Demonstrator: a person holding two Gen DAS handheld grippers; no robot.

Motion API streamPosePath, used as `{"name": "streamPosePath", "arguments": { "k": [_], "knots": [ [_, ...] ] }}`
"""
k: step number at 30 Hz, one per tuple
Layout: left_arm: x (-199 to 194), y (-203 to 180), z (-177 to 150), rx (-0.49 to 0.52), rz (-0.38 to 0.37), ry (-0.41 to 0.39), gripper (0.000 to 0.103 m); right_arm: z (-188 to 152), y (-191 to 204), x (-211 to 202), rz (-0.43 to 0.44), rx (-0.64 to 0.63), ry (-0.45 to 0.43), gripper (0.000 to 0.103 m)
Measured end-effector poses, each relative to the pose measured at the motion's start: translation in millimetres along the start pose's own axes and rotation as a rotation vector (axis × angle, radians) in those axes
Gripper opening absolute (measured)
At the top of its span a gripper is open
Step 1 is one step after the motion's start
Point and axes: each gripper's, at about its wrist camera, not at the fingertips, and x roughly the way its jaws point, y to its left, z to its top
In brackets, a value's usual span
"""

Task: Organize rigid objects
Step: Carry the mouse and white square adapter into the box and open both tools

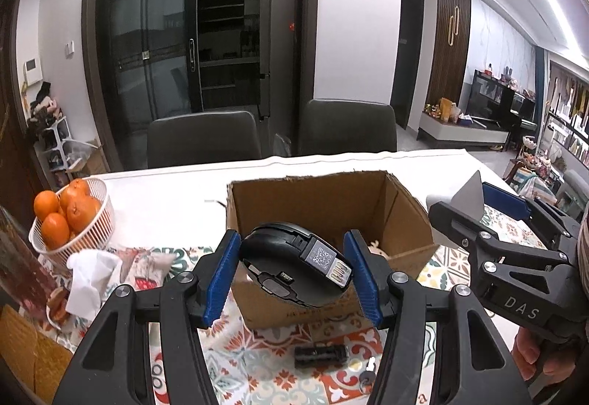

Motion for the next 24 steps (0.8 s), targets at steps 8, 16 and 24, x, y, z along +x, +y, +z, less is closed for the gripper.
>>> {"name": "streamPosePath", "arguments": {
  "k": [8, 16, 24],
  "knots": [
    [24, 6, 15, -0.007, -0.011, 0.021, 0.057, 12, -1, 21, 0.010, 0.003, 0.021, 0.075],
    [53, 11, 24, -0.012, -0.019, 0.064, 0.057, 22, -4, 50, 0.015, -0.001, 0.065, 0.075],
    [77, 10, 30, -0.008, -0.016, 0.118, 0.057, 24, -8, 75, 0.033, 0.008, 0.123, 0.075]
  ]
}}
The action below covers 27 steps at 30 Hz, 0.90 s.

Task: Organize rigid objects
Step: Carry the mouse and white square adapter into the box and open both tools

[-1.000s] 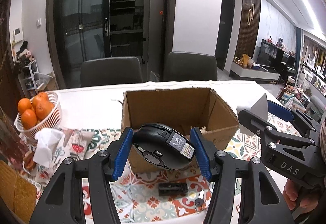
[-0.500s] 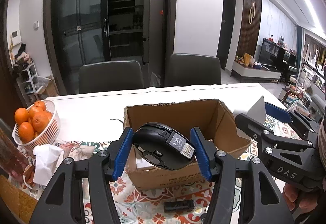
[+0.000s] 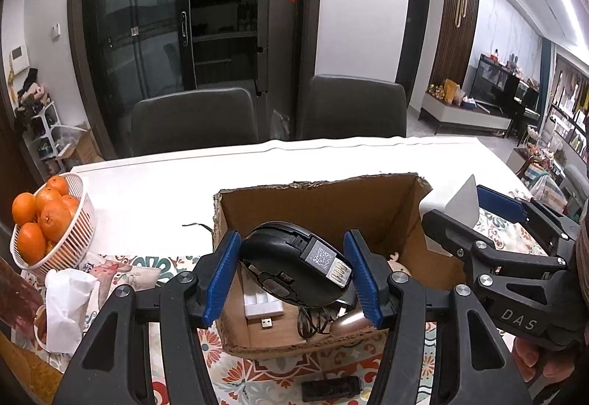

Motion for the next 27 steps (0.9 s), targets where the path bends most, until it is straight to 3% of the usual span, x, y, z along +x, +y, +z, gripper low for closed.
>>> {"name": "streamPosePath", "arguments": {
  "k": [15, 27],
  "knots": [
    [28, 7, -4, -0.024, 0.006, 0.083, 0.059, -10, -4, 31, 0.023, 0.008, 0.100, 0.079],
    [-9, 1, -14, 0.009, 0.066, -0.005, 0.065, -16, -3, -1, -0.025, 0.004, 0.032, 0.080]
  ]
}}
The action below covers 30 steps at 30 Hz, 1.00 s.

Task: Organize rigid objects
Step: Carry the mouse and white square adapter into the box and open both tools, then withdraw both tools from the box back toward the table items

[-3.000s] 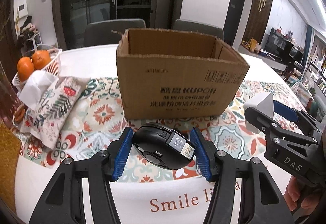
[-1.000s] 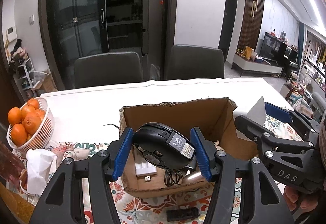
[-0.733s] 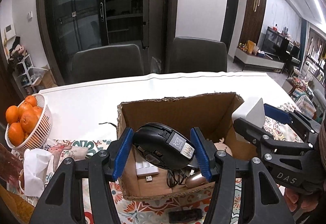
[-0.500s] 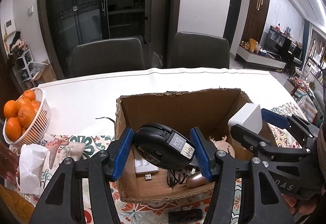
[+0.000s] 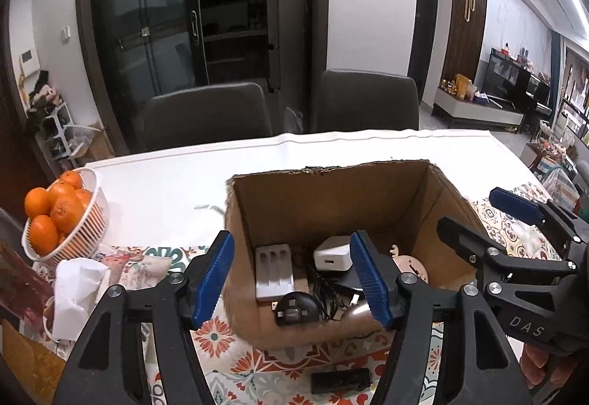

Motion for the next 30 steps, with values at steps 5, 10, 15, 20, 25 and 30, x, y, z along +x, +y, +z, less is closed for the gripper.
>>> {"name": "streamPosePath", "arguments": {
  "k": [5, 10, 15, 20, 25, 30],
  "knots": [
    [-23, 0, -9, -0.001, 0.011, -0.037, 0.068, -3, 6, -22, -0.022, -0.018, -0.047, 0.080],
    [-42, -1, -19, -0.003, 0.023, -0.065, 0.070, -9, 11, -44, -0.039, -0.036, -0.091, 0.080],
    [-57, -3, -28, 0.001, 0.037, -0.089, 0.073, -19, 15, -62, -0.042, -0.037, -0.118, 0.080],
    [-71, -5, -42, 0.007, 0.041, -0.107, 0.079, -30, 17, -75, -0.047, -0.033, -0.131, 0.080],
    [-82, -5, -57, 0.003, 0.049, -0.120, 0.087, -41, 20, -87, -0.059, -0.032, -0.140, 0.080],
    [-90, -4, -73, -0.005, 0.056, -0.126, 0.093, -55, 25, -97, -0.079, -0.024, -0.148, 0.080]
  ]
}}
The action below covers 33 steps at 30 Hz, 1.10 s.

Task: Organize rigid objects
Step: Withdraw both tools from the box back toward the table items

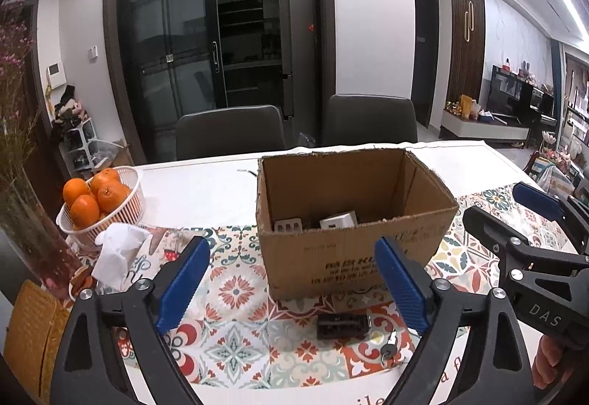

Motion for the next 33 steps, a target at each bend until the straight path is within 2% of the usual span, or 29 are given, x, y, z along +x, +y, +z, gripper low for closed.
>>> {"name": "streamPosePath", "arguments": {
  "k": [7, 16, 27, 33],
  "knots": [
    [-5, 1, -22, -0.019, -0.006, 0.016, 0.095, -21, 4, -11, -0.016, 0.013, 0.019, 0.081],
    [-3, -1, -44, -0.012, -0.003, 0.054, 0.095, -49, 10, -10, -0.012, 0.029, 0.084, 0.081],
    [11, -2, -70, -0.016, -0.015, 0.108, 0.095, -85, 14, -1, -0.022, 0.038, 0.191, 0.081],
    [23, -3, -82, -0.034, -0.046, 0.156, 0.095, -104, 15, 7, -0.007, 0.058, 0.258, 0.081]
  ]
}}
